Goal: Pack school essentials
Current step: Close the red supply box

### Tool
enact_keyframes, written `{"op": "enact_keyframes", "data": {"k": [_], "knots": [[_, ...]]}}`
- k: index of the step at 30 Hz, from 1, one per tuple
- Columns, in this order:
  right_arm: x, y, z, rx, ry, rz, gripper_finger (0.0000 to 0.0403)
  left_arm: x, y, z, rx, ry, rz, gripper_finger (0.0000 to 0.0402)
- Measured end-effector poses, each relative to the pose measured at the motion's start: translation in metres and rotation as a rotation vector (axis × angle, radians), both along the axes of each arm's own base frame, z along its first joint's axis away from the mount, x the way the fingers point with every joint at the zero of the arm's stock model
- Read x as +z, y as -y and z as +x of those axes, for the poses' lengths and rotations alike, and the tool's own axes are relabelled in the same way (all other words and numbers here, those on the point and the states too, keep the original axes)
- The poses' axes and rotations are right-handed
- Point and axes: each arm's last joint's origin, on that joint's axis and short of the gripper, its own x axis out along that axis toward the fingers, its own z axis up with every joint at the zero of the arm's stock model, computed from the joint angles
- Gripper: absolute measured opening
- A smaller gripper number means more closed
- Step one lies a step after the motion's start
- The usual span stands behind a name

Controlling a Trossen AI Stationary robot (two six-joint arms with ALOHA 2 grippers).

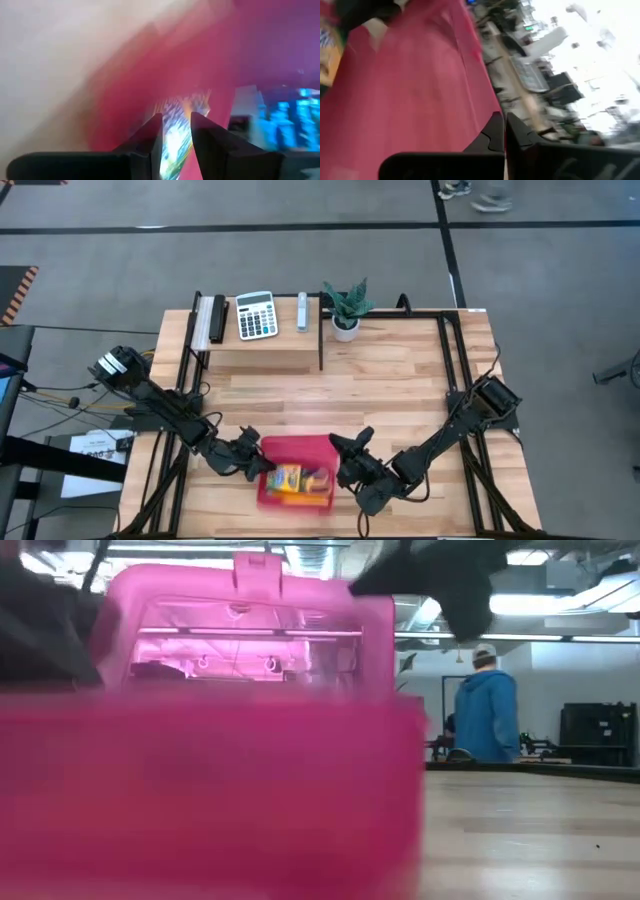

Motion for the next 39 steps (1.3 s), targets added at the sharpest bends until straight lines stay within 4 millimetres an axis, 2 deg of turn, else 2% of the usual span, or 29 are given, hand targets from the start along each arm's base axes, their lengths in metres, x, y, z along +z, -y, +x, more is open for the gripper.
{"op": "enact_keyframes", "data": {"k": [5, 10, 16, 21, 29, 39], "knots": [[-0.010, 0.004, -0.002, 0.012, -0.005, 0.041, 0.0000, 0.025, 0.003, -0.009, -0.061, 0.057, -0.066, 0.0086], [-0.010, 0.005, -0.004, -0.028, -0.020, -0.045, 0.0000, 0.043, -0.002, -0.022, -0.021, 0.097, -0.049, 0.0086], [-0.001, -0.014, -0.008, 0.060, -0.017, -0.076, 0.0000, 0.073, 0.000, -0.041, 0.003, 0.251, -0.074, 0.0086], [0.001, -0.030, -0.018, 0.156, 0.016, 0.002, 0.0000, 0.091, -0.005, -0.056, 0.071, 0.351, -0.022, 0.0086], [0.002, -0.042, -0.026, 0.197, 0.051, 0.069, 0.0001, 0.092, -0.012, -0.055, 0.150, 0.363, 0.046, 0.0086], [0.002, -0.046, -0.025, 0.300, 0.084, 0.274, 0.0002, 0.076, -0.013, -0.031, 0.168, 0.316, 0.050, 0.0086]]}}
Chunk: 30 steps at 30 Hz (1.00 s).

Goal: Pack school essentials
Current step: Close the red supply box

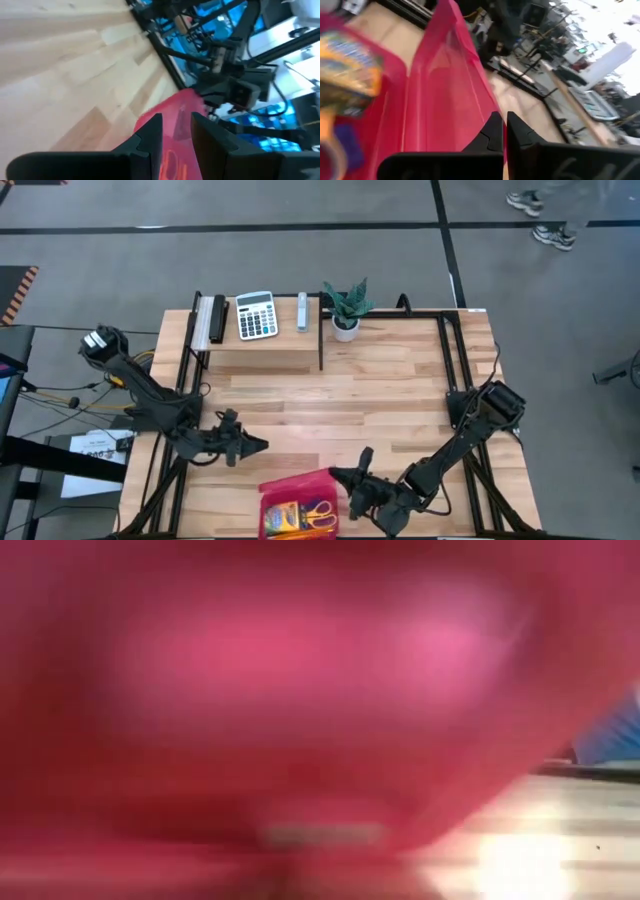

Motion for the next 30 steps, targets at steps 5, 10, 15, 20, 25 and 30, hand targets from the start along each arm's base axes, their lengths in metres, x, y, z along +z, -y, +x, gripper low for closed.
{"op": "enact_keyframes", "data": {"k": [5, 10, 15, 20, 25, 30], "knots": [[-0.007, -0.004, -0.002, 0.095, -0.045, 0.072, 0.0001, 0.000, 0.008, 0.018, -0.089, 0.101, -0.050, 0.0086], [-0.005, -0.004, -0.004, 0.023, -0.017, -0.002, 0.0001, -0.002, 0.016, 0.030, -0.149, 0.116, -0.022, 0.0086], [-0.002, 0.003, -0.001, -0.072, -0.026, -0.201, 0.0000, 0.002, 0.018, 0.034, -0.134, 0.133, 0.018, 0.0086], [0.001, 0.006, 0.002, -0.092, -0.043, -0.278, 0.0000, 0.004, 0.011, 0.039, -0.103, 0.142, 0.088, 0.0086], [0.007, 0.008, 0.005, -0.127, -0.094, -0.477, 0.0000, 0.003, -0.004, 0.051, -0.108, 0.134, 0.104, 0.0086], [0.013, 0.015, 0.013, -0.169, -0.129, -0.558, 0.0000, 0.003, -0.016, 0.058, -0.139, 0.132, 0.113, 0.0086]]}}
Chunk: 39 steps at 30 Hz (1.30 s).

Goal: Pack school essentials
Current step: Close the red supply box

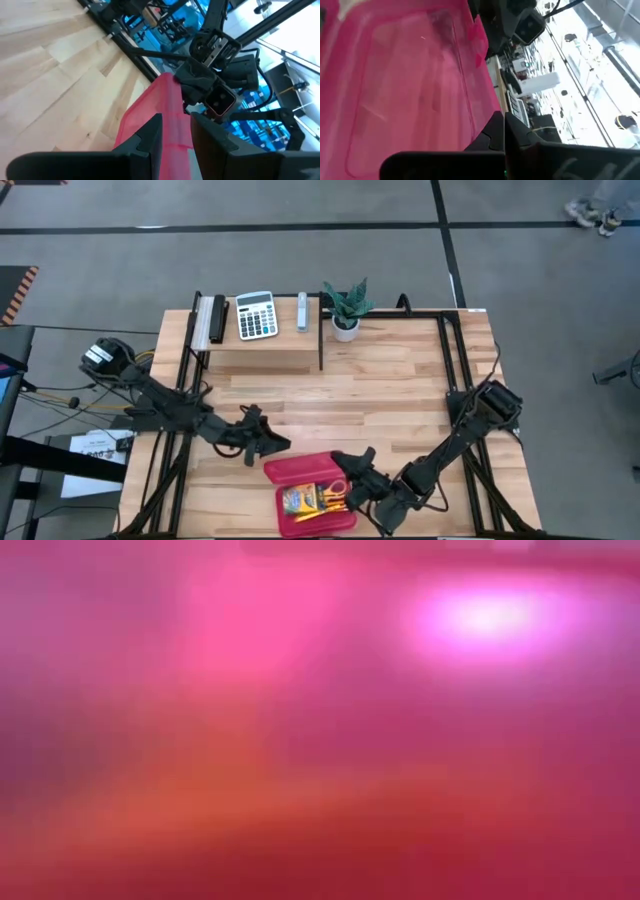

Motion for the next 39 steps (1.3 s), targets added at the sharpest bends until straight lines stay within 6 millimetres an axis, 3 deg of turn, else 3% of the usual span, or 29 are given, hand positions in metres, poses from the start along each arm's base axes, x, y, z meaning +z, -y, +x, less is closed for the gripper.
{"op": "enact_keyframes", "data": {"k": [8, 20, 28, 39], "knots": [[-0.010, 0.021, 0.010, -0.055, -0.056, -0.010, 0.0000, 0.000, -0.019, 0.010, -0.026, 0.000, 0.026, 0.0086], [-0.001, 0.000, 0.000, 0.032, -0.150, -0.206, 0.0000, -0.002, -0.031, 0.016, -0.147, -0.069, -0.196, 0.0086], [-0.001, -0.003, 0.002, 0.153, -0.180, -0.195, 0.0002, -0.003, -0.034, 0.026, -0.179, -0.252, -0.208, 0.0086], [-0.002, -0.004, 0.001, 0.130, -0.141, -0.126, 0.0024, 0.020, -0.025, 0.037, -0.255, -0.251, -0.137, 0.0086]]}}
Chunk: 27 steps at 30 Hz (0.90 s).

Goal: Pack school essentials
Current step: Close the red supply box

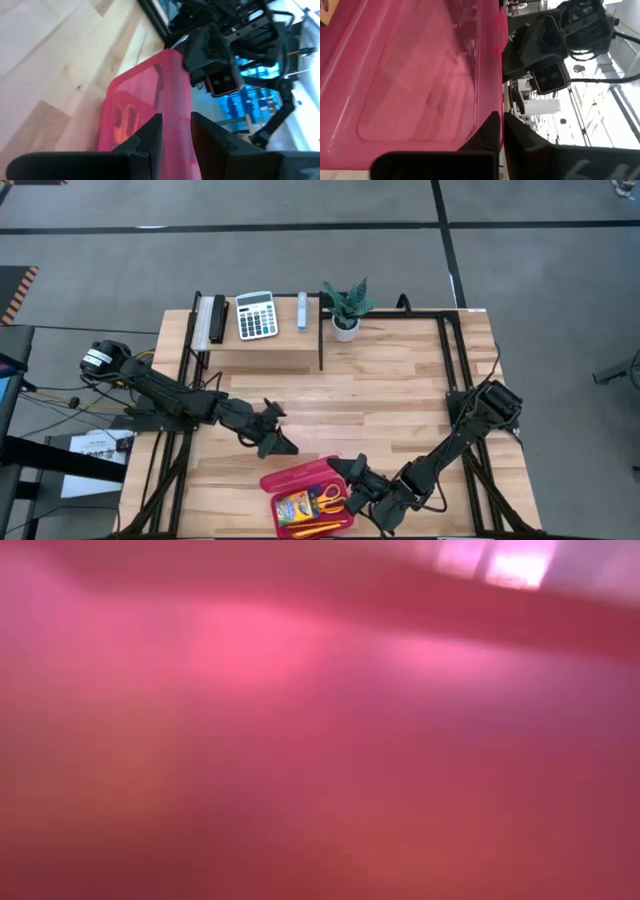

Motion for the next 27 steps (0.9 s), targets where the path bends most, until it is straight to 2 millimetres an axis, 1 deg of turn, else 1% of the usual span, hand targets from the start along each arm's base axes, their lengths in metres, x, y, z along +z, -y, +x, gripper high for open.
{"op": "enact_keyframes", "data": {"k": [3, 6, 9, 12, 14, 17, 21, 24, 27], "knots": [[0.000, 0.000, 0.000, -0.002, 0.004, 0.003, 0.0058, -0.002, -0.001, 0.000, 0.014, -0.017, 0.032, 0.0086], [0.001, -0.002, -0.002, 0.005, 0.003, -0.002, 0.0103, -0.006, -0.002, -0.001, 0.041, -0.048, 0.061, 0.0086], [0.003, -0.006, -0.004, 0.015, 0.012, -0.012, 0.0148, -0.004, -0.002, 0.000, 0.039, -0.026, 0.073, 0.0086], [0.009, -0.011, -0.007, -0.018, 0.072, 0.011, 0.0184, -0.005, 0.000, -0.001, 0.037, -0.031, 0.078, 0.0086], [0.016, -0.015, -0.010, -0.059, 0.129, 0.036, 0.0199, -0.004, 0.003, -0.002, 0.027, -0.027, 0.078, 0.0086], [0.024, -0.023, -0.018, -0.102, 0.203, 0.092, 0.0208, -0.004, 0.005, -0.003, 0.028, -0.022, 0.091, 0.0086], [0.026, -0.030, -0.030, -0.196, 0.330, 0.254, 0.0204, -0.004, 0.007, -0.003, 0.024, -0.015, 0.089, 0.0086], [0.027, -0.039, -0.039, -0.188, 0.467, 0.489, 0.0197, -0.002, 0.007, -0.003, 0.016, 0.002, 0.071, 0.0086], [0.025, -0.051, -0.048, -0.091, 0.542, 0.747, 0.0190, 0.003, 0.008, -0.002, 0.010, 0.048, 0.049, 0.0086]]}}
